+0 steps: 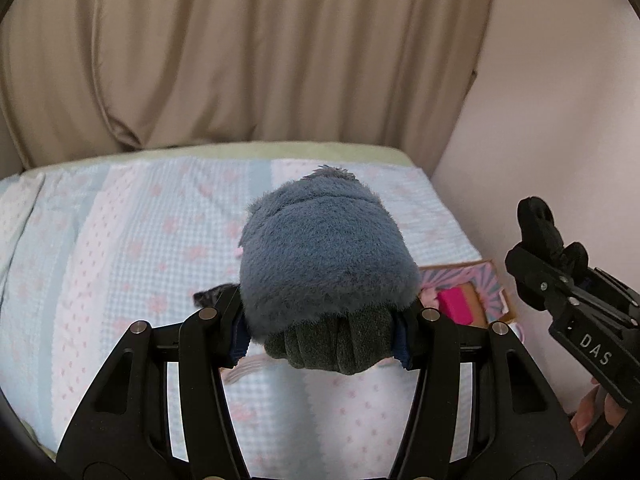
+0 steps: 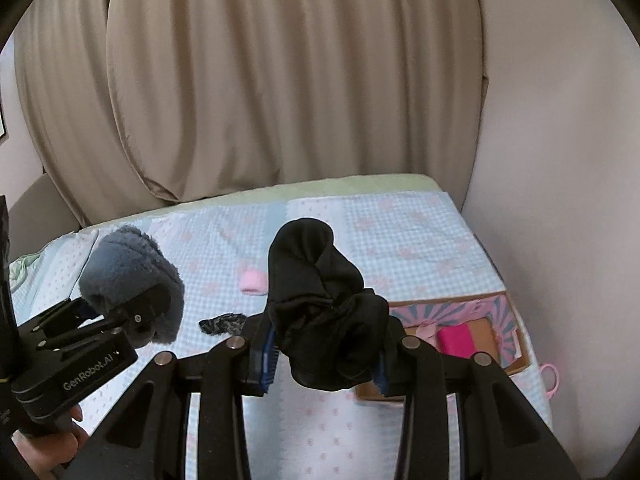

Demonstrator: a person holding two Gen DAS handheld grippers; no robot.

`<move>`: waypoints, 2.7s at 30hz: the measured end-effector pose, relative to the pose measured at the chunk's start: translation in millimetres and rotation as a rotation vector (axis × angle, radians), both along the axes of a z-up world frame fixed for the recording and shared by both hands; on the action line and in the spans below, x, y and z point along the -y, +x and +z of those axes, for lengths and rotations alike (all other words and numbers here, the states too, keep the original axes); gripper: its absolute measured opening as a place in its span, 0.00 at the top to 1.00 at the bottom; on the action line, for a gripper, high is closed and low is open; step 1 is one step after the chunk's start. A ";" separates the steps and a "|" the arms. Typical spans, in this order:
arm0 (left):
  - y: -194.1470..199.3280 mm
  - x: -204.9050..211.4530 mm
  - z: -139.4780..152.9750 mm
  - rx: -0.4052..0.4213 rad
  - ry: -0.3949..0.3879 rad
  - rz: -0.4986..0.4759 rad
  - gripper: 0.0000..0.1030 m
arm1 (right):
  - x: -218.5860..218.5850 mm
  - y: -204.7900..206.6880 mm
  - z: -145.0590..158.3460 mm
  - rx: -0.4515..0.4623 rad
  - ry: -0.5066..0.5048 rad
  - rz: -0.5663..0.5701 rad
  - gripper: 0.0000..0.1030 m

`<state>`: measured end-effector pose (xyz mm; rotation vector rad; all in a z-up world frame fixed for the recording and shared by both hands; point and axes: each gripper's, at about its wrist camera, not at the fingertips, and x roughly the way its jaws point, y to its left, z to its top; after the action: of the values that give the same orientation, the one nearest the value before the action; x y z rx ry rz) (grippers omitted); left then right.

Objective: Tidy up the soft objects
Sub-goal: 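Carry the hat with left tool while right tool carries the sock to the box, then open both tools to release the hat and sock into the box, then move both tools back toward the remaining items on the bed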

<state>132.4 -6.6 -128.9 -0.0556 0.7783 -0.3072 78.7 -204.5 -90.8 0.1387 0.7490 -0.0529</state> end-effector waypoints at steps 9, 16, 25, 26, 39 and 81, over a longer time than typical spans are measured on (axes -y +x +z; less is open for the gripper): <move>-1.6 76.1 5.1 0.003 -0.004 -0.019 0.50 | 90.9 2.3 -6.3 -0.031 0.011 -0.088 0.67; 5.7 151.8 -23.9 -0.059 -0.014 -0.067 0.50 | 166.1 11.1 -35.2 -0.122 0.022 -0.167 0.67; 42.6 244.2 -87.1 -0.220 0.031 -0.130 0.50 | 231.9 41.2 -110.6 -0.290 0.062 -0.147 0.67; 49.5 252.3 -94.9 -0.241 0.049 -0.131 0.50 | 237.0 45.8 -119.7 -0.310 0.068 -0.143 0.67; 95.5 285.1 -226.4 -0.504 0.167 -0.155 0.50 | 269.6 87.3 -225.5 -0.529 0.092 -0.087 0.67; 45.6 264.5 -137.9 -0.346 0.217 -0.208 0.00 | 250.8 65.7 -152.7 -0.393 0.149 -0.069 0.00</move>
<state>178.0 -271.1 -266.8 0.1827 1.1603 -0.4146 144.4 -455.3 -243.4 0.3018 1.1409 -0.0914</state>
